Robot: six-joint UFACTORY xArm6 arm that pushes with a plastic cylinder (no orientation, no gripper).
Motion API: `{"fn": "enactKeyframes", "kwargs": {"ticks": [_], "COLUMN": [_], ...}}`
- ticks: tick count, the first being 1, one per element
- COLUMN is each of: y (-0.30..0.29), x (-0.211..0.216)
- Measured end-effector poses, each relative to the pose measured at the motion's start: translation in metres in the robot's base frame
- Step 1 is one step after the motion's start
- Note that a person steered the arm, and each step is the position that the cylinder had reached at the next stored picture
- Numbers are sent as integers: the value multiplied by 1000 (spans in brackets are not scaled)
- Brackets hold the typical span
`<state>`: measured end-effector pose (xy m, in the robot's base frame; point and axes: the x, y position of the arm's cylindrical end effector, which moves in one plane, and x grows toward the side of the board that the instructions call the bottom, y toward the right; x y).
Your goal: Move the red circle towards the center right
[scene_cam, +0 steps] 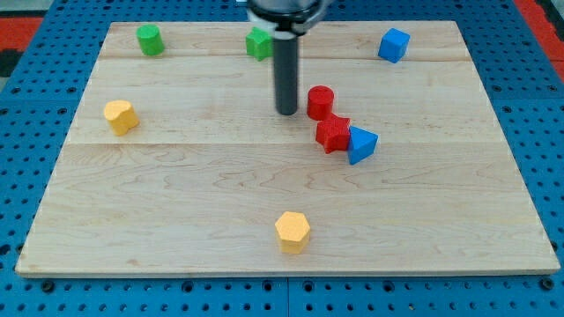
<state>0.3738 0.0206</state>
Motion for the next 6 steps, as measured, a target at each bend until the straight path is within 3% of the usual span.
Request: {"fn": "enactKeyframes", "kwargs": {"ticks": [2, 3, 5, 6], "y": [47, 39, 125, 121], "x": [-6, -11, 0, 0]}}
